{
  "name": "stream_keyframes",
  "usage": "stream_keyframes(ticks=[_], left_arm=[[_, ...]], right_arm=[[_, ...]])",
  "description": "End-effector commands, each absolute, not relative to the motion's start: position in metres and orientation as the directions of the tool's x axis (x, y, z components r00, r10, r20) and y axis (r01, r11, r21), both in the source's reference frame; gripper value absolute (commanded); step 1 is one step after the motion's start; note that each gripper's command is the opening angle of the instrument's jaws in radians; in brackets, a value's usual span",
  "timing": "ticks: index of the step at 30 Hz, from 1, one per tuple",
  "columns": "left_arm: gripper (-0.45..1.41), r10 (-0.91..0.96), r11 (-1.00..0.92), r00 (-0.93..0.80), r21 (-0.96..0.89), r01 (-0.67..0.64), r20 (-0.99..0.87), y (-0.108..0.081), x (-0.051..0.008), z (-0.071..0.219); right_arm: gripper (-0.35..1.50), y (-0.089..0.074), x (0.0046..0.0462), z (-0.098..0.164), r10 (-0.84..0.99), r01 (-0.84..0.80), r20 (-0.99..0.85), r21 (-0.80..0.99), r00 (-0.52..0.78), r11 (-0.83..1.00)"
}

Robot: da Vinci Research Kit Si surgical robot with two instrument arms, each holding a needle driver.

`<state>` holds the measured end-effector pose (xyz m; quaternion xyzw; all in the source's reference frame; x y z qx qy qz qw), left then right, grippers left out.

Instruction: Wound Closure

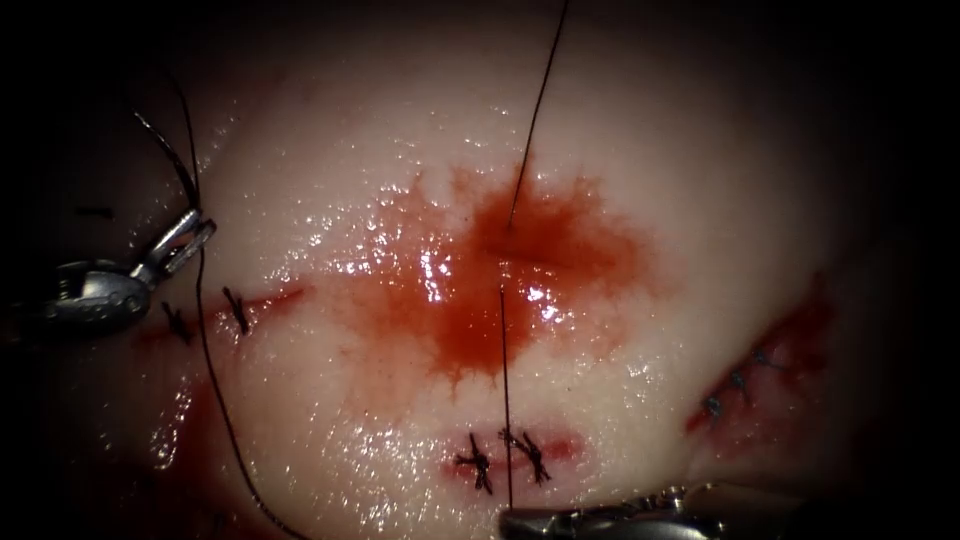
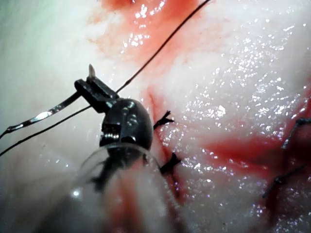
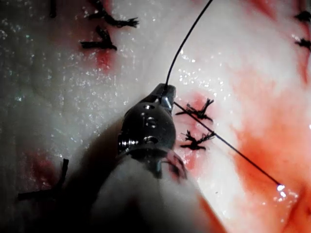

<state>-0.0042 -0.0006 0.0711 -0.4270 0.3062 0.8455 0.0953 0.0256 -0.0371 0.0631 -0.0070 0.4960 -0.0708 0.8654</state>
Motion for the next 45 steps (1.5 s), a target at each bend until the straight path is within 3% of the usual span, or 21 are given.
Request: stream_keyframes(ticks=[1,6,7,8,9,10,12,19,25,34,45], left_arm=[[-0.45,-0.1,-0.797,-0.618,0.435,-0.419,-0.78,0.0,-0.0047,0.072],[-0.45,-0.096,-0.799,-0.616,0.429,-0.42,-0.782,0.0,-0.0047,0.072],[-0.45,-0.096,-0.8,-0.616,0.429,-0.42,-0.782,0.0,-0.0046,0.072],[-0.45,-0.097,-0.8,-0.616,0.429,-0.42,-0.782,0.0,-0.0046,0.072],[-0.45,-0.097,-0.8,-0.616,0.429,-0.419,-0.782,0.0,-0.0045,0.072],[-0.45,-0.097,-0.801,-0.615,0.429,-0.419,-0.782,0.0,-0.0043,0.072],[-0.45,-0.097,-0.803,-0.613,0.426,-0.417,-0.784,0.0,-0.0039,0.072],[-0.45,-0.129,-0.771,-0.663,0.495,-0.401,-0.738,0.002,0.0004,0.072],[-0.45,-0.122,-0.764,-0.67,0.5,-0.408,-0.733,0.002,0.0015,0.072],[-0.45,-0.139,-0.76,-0.685,0.52,-0.389,-0.715,0.003,0.0023,0.072],[-0.45,-0.123,-0.691,-0.734,0.588,-0.42,-0.668,0.006,0.0094,0.07]], right_arm=[[-0.35,-0.039,0.0272,0.063,-0.127,0.128,-0.866,-0.073,0.484,0.989],[-0.32,-0.039,0.0286,0.062,-0.089,0.124,-0.891,-0.037,0.445,0.992],[0.35,-0.038,0.0288,0.062,-0.067,0.1,-0.901,-0.027,0.429,0.995],[0.77,-0.037,0.0288,0.062,-0.059,0.084,-0.909,-0.027,0.412,0.996],[1.06,-0.036,0.0287,0.062,-0.05,0.064,-0.919,-0.027,0.39,0.998],[1.21,-0.035,0.0285,0.063,-0.042,0.051,-0.928,-0.025,0.369,0.998],[1.35,-0.033,0.0276,0.063,-0.022,0.001,-0.937,-0.023,0.35,1.0],[1.4,-0.024,0.0229,0.066,0.024,-0.128,-0.936,-0.022,0.351,0.992],[1.4,-0.02,0.0214,0.068,0.041,-0.17,-0.935,-0.021,0.351,0.985],[1.47,-0.021,0.0172,0.066,0.036,-0.146,-0.95,-0.01,0.309,0.989],[1.48,-0.022,0.01,0.064,0.124,-0.067,-0.966,0.111,0.226,0.992]])
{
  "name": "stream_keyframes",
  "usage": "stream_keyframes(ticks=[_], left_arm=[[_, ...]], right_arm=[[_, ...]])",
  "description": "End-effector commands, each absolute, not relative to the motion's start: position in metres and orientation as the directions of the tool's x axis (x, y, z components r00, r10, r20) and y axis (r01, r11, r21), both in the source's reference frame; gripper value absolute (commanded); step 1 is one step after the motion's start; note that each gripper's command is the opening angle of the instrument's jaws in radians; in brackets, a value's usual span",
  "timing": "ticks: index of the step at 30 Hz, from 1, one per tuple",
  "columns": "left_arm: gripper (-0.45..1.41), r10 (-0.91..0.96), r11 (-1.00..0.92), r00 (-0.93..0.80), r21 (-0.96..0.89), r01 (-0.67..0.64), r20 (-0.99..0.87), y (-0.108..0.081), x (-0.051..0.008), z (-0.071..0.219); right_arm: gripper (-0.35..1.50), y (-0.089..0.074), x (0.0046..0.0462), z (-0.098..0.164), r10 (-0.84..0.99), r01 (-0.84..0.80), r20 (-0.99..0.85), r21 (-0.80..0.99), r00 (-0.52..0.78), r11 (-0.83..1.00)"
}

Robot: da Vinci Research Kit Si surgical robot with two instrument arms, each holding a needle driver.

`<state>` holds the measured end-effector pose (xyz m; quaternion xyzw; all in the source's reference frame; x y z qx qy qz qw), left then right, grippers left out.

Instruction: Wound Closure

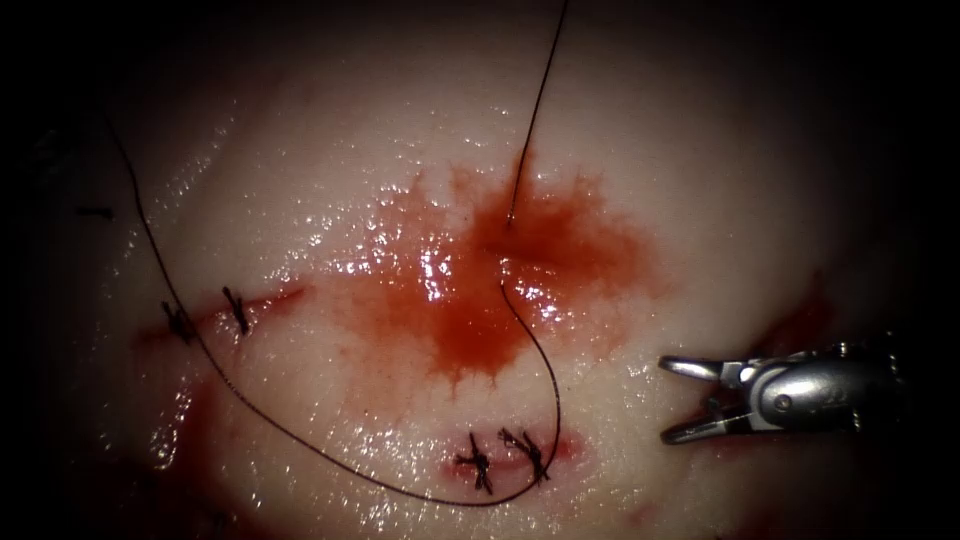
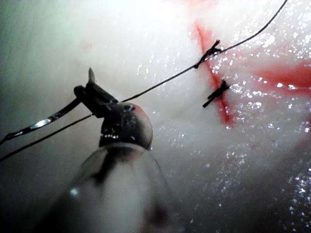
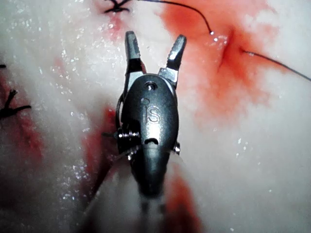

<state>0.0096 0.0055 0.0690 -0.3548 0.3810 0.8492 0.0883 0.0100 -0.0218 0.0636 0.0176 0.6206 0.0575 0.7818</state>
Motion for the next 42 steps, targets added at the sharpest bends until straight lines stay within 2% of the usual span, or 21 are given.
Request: stream_keyframes(ticks=[1,6,10,22,27,33,36,38,39,42], left_arm=[[-0.45,-0.127,-0.684,-0.741,0.599,-0.416,-0.659,0.006,0.0098,0.069],[-0.45,-0.123,-0.663,-0.768,0.628,-0.408,-0.628,0.006,0.0111,0.069],[-0.45,-0.134,-0.658,-0.769,0.637,-0.402,-0.625,0.006,0.0079,0.07],[-0.45,-0.16,-0.719,-0.719,0.579,-0.385,-0.676,0.004,0.0026,0.073],[-0.45,-0.164,-0.735,-0.706,0.563,-0.378,-0.689,0.003,0.0012,0.074],[-0.45,-0.16,-0.748,-0.693,0.544,-0.379,-0.703,0.003,-0.0001,0.075],[-0.45,-0.159,-0.75,-0.692,0.542,-0.379,-0.704,0.003,-0.0003,0.075],[-0.45,-0.156,-0.752,-0.69,0.538,-0.381,-0.707,0.003,-0.0004,0.075],[-0.45,-0.152,-0.752,-0.689,0.535,-0.385,-0.709,0.002,-0.0004,0.075],[-0.45,-0.153,-0.755,-0.687,0.532,-0.382,-0.71,0.002,-0.0008,0.075]], right_arm=[[1.48,-0.022,0.0096,0.064,0.141,-0.066,-0.965,0.13,0.22,0.989],[1.48,-0.021,0.0092,0.065,0.196,-0.098,-0.96,0.18,0.198,0.979],[1.48,-0.019,0.0154,0.07,0.115,-0.147,-0.966,0.082,0.23,0.986],[1.45,-0.017,0.024,0.077,-0.006,-0.076,-0.96,-0.028,0.278,0.997],[1.43,-0.017,0.0253,0.078,-0.022,-0.069,-0.954,-0.045,0.298,0.997],[1.31,-0.017,0.0259,0.078,-0.027,-0.091,-0.946,-0.059,0.323,0.994],[1.13,-0.017,0.0258,0.078,-0.025,-0.104,-0.942,-0.063,0.334,0.993],[0.64,-0.017,0.0257,0.078,-0.023,-0.12,-0.937,-0.069,0.349,0.99],[-0.34,-0.017,0.0257,0.078,-0.033,-0.113,-0.931,-0.079,0.362,0.99],[-0.35,-0.017,0.0256,0.078,-0.042,-0.11,-0.919,-0.091,0.391,0.99]])
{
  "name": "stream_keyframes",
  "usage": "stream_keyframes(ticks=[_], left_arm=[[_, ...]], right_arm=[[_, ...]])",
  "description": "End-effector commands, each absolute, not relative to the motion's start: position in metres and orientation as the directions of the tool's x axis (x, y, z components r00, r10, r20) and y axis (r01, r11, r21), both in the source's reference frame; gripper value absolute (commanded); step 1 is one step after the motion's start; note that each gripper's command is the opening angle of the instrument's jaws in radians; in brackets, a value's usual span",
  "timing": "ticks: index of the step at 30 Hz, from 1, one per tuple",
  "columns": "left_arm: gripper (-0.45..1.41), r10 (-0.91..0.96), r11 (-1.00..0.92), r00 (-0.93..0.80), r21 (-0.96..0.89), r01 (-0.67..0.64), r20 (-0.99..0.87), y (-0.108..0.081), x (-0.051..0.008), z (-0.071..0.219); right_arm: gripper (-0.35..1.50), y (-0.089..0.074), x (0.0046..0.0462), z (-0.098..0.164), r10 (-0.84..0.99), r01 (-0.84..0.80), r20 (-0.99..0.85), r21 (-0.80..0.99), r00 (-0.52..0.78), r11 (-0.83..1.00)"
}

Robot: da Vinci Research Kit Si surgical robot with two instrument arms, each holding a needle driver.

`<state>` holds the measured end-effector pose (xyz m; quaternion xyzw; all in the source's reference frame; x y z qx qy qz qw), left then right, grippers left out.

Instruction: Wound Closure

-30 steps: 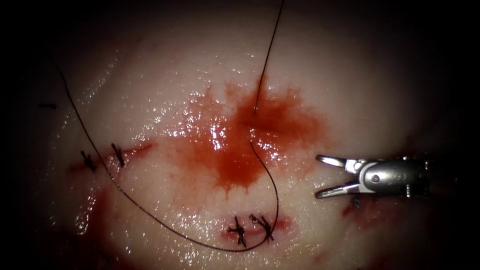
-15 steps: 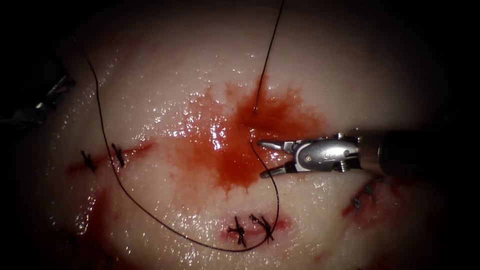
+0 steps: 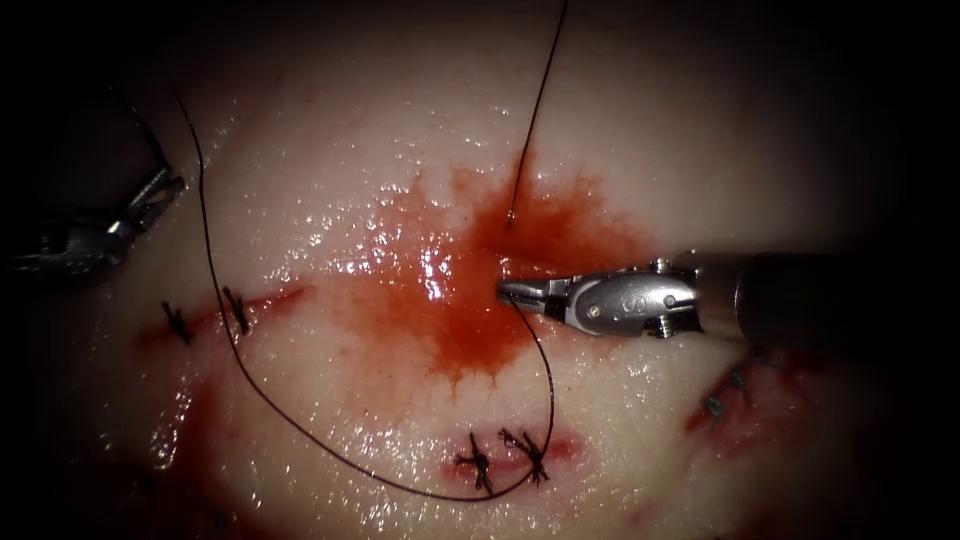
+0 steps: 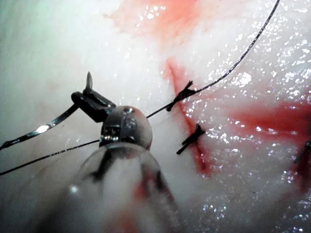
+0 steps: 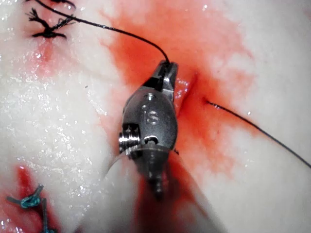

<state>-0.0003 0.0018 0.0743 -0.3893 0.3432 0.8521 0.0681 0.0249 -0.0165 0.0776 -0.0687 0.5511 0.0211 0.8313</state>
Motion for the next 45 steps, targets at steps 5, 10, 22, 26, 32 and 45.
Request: stream_keyframes(ticks=[5,10,22,26,32,45], left_arm=[[-0.45,-0.151,-0.764,-0.672,0.517,-0.386,-0.725,0.002,-0.002,0.075],[-0.45,-0.149,-0.785,-0.656,0.492,-0.377,-0.74,0.001,-0.0039,0.077],[-0.45,-0.129,-0.81,-0.635,0.451,-0.376,-0.761,0.0,-0.0056,0.079],[-0.45,-0.13,-0.811,-0.636,0.45,-0.374,-0.761,0.0,-0.0057,0.079],[-0.45,-0.128,-0.812,-0.631,0.446,-0.377,-0.765,0.0,-0.0058,0.08],[-0.45,-0.124,-0.814,-0.632,0.442,-0.376,-0.765,0.0,-0.0059,0.08]], right_arm=[[-0.35,-0.018,0.025,0.077,-0.044,-0.076,-0.912,-0.081,0.407,0.994],[-0.35,-0.021,0.0237,0.074,-0.056,-0.032,-0.908,-0.076,0.415,0.997],[-0.35,-0.033,0.0228,0.066,-0.134,0.135,-0.907,-0.086,0.399,0.987],[-0.35,-0.036,0.0236,0.064,-0.152,0.191,-0.917,-0.085,0.37,0.978],[-0.35,-0.037,0.0246,0.062,-0.142,0.216,-0.934,-0.072,0.329,0.974],[1.4,-0.02,0.0192,0.065,-0.05,-0.018,-0.957,-0.058,0.286,0.998]])
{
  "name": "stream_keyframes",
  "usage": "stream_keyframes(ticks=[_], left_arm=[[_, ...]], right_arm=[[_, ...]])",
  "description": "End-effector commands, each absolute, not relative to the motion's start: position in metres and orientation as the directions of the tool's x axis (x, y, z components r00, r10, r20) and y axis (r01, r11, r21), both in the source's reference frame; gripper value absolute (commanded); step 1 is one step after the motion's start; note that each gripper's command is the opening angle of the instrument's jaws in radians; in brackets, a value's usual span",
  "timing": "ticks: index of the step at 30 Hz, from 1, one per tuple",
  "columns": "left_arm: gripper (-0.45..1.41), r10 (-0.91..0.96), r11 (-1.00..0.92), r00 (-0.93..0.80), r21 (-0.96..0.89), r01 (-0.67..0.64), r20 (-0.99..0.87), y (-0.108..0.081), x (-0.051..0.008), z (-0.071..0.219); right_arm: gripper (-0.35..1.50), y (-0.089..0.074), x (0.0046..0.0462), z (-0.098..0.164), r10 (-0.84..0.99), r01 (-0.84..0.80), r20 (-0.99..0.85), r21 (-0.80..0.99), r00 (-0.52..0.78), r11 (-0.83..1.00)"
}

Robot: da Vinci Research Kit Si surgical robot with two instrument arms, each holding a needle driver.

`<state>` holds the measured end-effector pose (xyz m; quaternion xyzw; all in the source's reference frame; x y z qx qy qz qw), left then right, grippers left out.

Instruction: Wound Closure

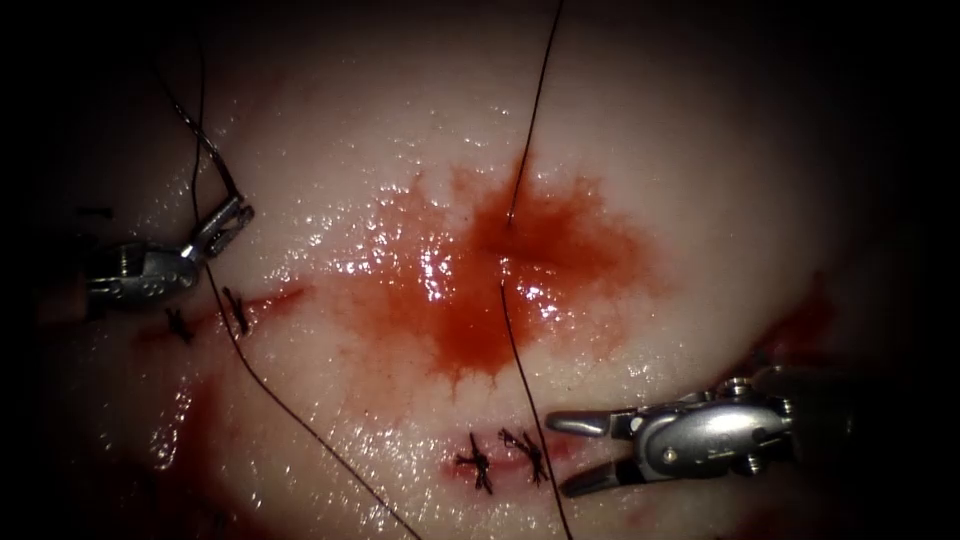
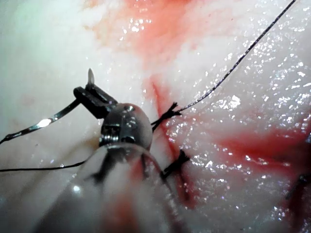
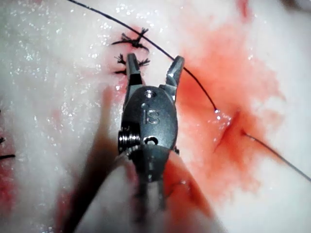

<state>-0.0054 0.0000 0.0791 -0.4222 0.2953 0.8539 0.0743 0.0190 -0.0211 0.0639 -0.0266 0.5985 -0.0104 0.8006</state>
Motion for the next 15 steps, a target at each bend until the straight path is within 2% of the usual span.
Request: stream_keyframes(ticks=[1,7,15], left_arm=[[-0.45,-0.124,-0.814,-0.632,0.442,-0.376,-0.765,0.0001,-0.0059,0.0798],[-0.45,-0.121,-0.816,-0.629,0.439,-0.378,-0.767,0.0,-0.0059,0.0799],[-0.45,-0.124,-0.817,-0.63,0.439,-0.375,-0.767,-0.0002,-0.0059,0.0799]], right_arm=[[1.4,-0.0201,0.0192,0.0649,-0.05,-0.018,-0.957,-0.058,0.286,0.998],[1.4,-0.0157,0.019,0.0675,-0.056,-0.05,-0.948,-0.075,0.314,0.996],[1.38,-0.0156,0.0237,0.0742,-0.096,-0.045,-0.946,-0.116,0.309,0.992]])
